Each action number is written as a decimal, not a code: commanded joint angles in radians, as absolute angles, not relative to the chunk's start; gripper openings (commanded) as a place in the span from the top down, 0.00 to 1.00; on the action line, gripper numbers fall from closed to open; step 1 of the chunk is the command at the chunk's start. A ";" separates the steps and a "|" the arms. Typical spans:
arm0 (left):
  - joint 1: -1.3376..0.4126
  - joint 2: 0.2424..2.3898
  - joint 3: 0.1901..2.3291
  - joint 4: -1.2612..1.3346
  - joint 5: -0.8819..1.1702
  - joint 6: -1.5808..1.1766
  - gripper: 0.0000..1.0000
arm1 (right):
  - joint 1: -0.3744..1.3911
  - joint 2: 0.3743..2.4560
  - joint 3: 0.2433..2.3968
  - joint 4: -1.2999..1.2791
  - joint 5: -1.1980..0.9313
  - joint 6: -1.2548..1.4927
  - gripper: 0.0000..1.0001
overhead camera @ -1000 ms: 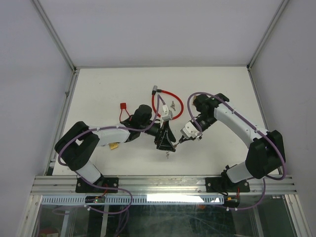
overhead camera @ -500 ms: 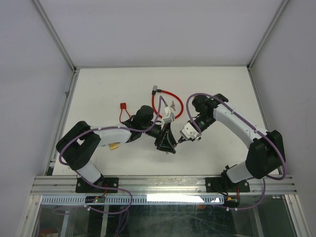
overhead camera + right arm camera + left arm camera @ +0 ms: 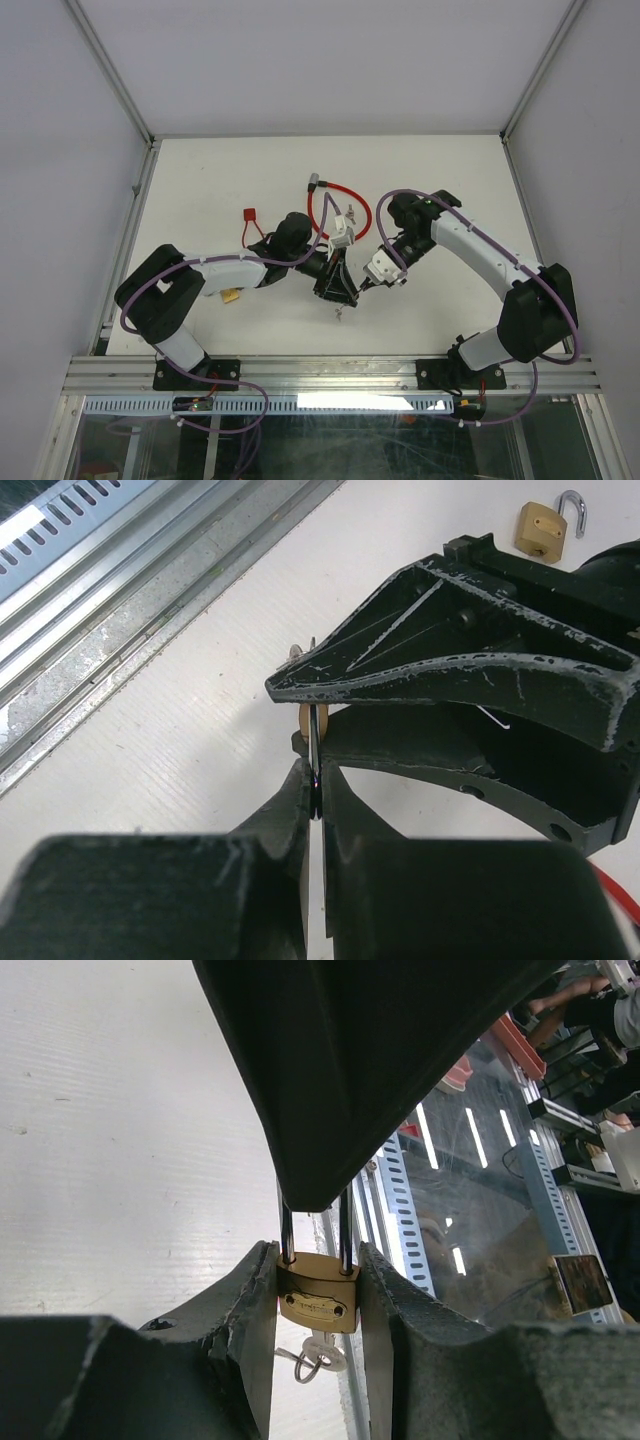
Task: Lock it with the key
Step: Lock the lock.
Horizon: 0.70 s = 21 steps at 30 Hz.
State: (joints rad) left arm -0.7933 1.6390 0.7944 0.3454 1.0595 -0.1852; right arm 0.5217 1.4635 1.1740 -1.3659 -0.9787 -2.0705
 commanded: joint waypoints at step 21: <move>-0.698 1.504 0.576 0.915 0.703 -0.646 0.96 | 0.454 1.209 1.099 -0.956 -1.031 -1.469 0.24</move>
